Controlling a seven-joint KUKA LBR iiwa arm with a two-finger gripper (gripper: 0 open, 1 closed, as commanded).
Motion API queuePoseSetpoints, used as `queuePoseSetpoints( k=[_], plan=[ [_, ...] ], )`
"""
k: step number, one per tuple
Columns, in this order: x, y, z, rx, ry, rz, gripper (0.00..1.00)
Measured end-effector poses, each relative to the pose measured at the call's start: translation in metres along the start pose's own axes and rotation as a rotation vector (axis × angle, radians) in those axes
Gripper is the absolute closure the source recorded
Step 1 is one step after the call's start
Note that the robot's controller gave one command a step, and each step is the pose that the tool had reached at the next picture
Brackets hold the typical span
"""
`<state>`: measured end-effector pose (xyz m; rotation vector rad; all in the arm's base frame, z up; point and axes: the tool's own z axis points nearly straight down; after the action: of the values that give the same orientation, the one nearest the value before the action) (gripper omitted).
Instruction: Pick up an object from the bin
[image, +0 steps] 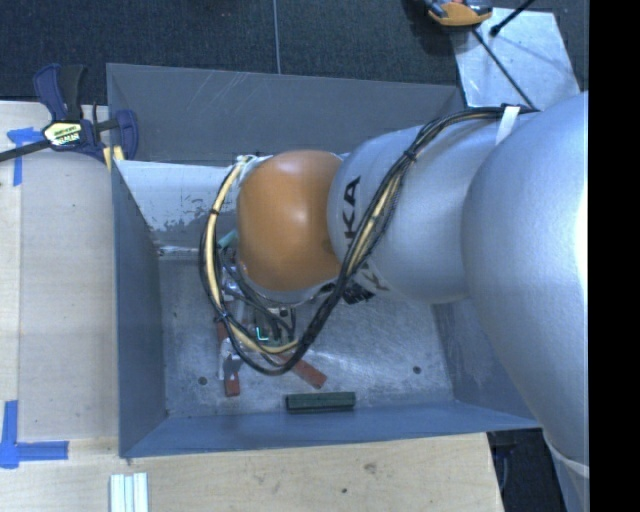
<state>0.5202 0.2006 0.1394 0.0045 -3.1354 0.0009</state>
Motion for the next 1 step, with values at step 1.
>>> queuePoseSetpoints(
  k=[1],
  plan=[
    [-0.0022, -0.0007, -0.0045, -0.002, -0.008, 0.003, 0.0]
  ],
)
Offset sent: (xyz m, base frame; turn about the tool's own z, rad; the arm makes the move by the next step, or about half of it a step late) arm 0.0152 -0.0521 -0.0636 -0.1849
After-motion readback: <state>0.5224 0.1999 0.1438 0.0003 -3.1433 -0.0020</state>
